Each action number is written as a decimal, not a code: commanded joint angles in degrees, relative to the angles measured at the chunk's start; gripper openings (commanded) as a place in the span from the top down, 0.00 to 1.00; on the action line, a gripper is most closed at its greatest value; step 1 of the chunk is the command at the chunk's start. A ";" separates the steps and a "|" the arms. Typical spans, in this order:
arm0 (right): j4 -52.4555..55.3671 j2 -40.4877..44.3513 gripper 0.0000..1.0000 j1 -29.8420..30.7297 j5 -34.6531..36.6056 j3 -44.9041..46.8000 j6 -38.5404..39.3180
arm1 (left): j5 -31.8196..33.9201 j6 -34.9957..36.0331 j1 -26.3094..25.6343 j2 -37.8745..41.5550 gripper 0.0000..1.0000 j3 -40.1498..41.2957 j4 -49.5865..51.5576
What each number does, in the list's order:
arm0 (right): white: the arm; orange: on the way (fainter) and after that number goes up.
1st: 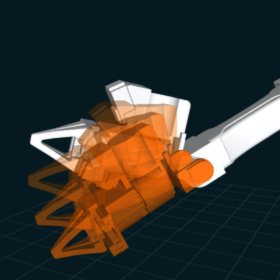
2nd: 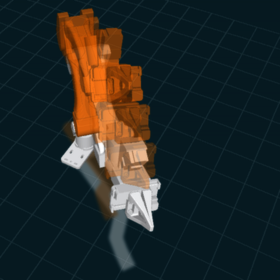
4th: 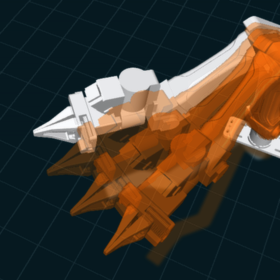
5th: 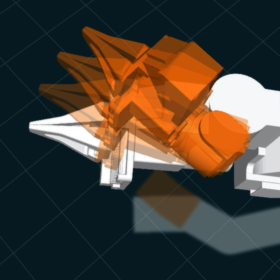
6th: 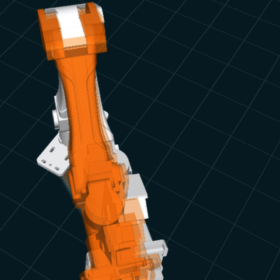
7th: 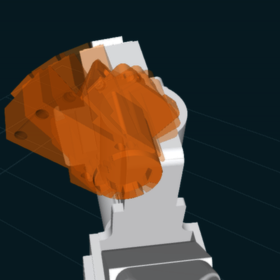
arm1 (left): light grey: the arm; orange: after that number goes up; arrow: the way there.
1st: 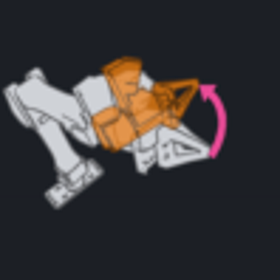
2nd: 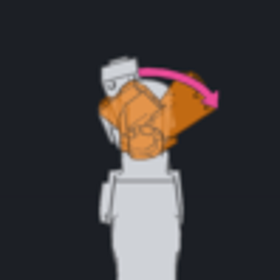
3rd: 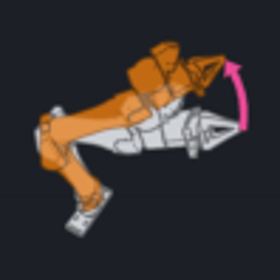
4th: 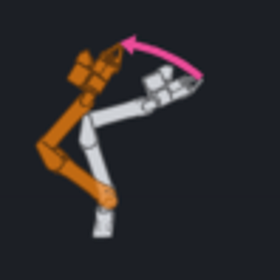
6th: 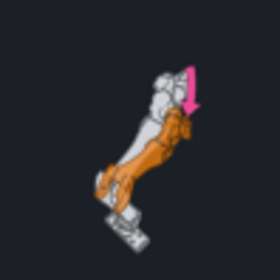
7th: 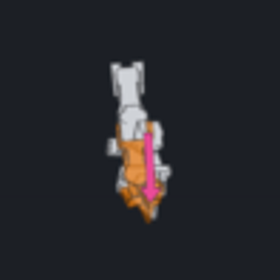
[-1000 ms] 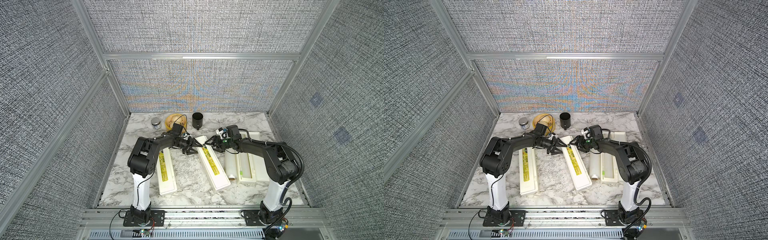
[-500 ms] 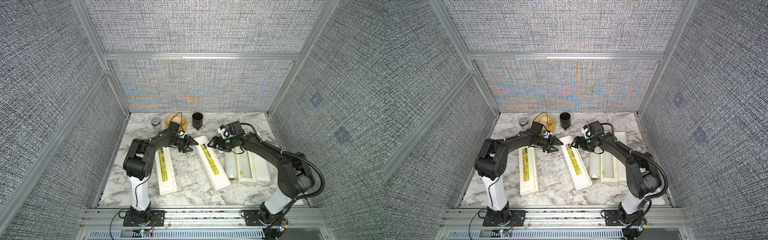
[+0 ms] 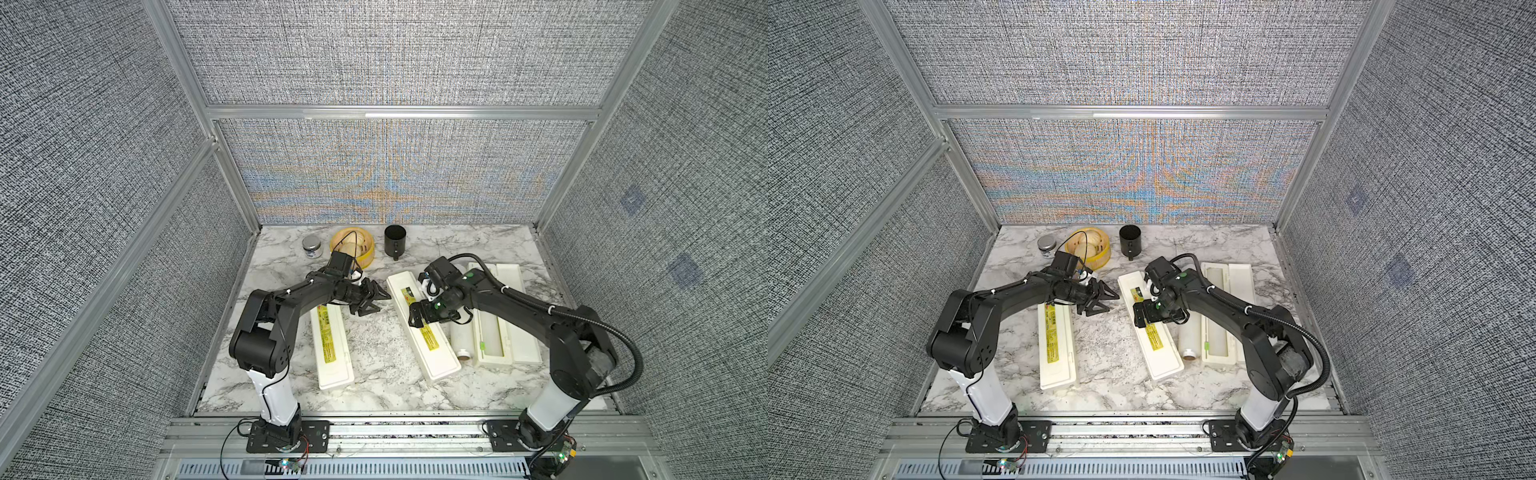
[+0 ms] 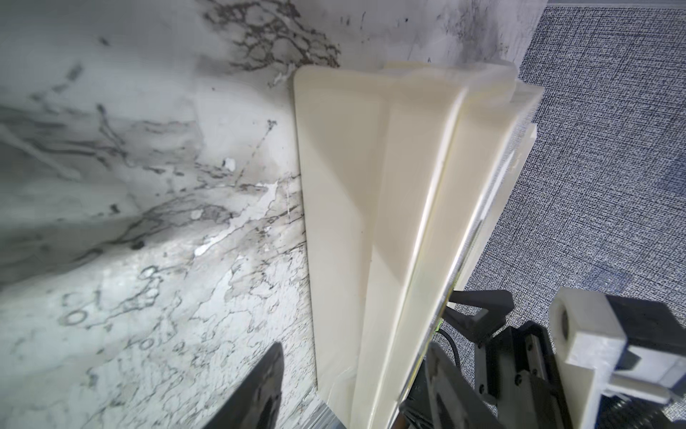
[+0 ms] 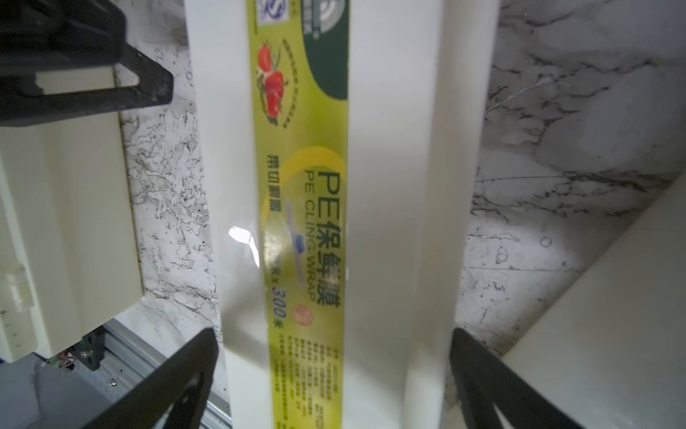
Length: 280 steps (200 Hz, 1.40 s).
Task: Put plastic wrap rolls into dispensers
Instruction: Open the lid of the plastic wrap cutting box.
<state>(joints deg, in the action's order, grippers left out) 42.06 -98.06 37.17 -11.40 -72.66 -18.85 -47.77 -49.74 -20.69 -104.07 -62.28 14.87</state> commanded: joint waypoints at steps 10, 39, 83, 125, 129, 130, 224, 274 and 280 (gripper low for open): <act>3.79 -1.24 0.01 1.20 4.60 -1.29 -2.02 | 0.74 -1.42 -0.26 1.15 0.40 2.19 -3.23; 4.83 -1.65 0.03 1.50 5.60 -2.34 -2.77 | 0.83 -2.32 -1.34 1.24 0.40 2.69 -4.52; 1.29 1.01 0.08 0.91 -2.31 -0.67 -3.63 | 0.65 -3.00 -2.73 0.34 0.40 2.78 -5.64; -1.82 2.87 0.08 -0.11 -7.67 0.74 -4.60 | 0.62 -3.15 -2.95 0.09 0.40 3.00 -5.66; -2.16 2.94 0.08 -0.14 -8.09 0.95 -4.62 | 0.57 -3.16 -3.00 -0.02 0.40 2.96 -5.71; -2.25 3.00 0.08 -0.15 -8.19 0.99 -4.66 | 0.57 -3.17 -3.02 -0.05 0.40 2.87 -5.72; -1.23 2.60 0.01 -0.09 -5.60 -0.08 -4.72 | -3.45 -5.04 -6.47 -2.89 0.36 -1.00 -9.42; 7.02 1.77 0.01 2.22 3.89 -5.08 -2.86 | -3.38 -5.37 -6.47 -3.33 0.36 -1.35 -9.34; 7.72 1.34 0.01 2.31 4.49 -5.35 -2.77 | -3.30 -5.37 -6.46 -3.40 0.36 -1.43 -9.34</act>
<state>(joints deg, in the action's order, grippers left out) 44.97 -95.68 38.89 -11.40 -76.71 -22.85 -50.13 -55.20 -27.18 -107.13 -63.22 7.01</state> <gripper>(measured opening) 0.990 0.643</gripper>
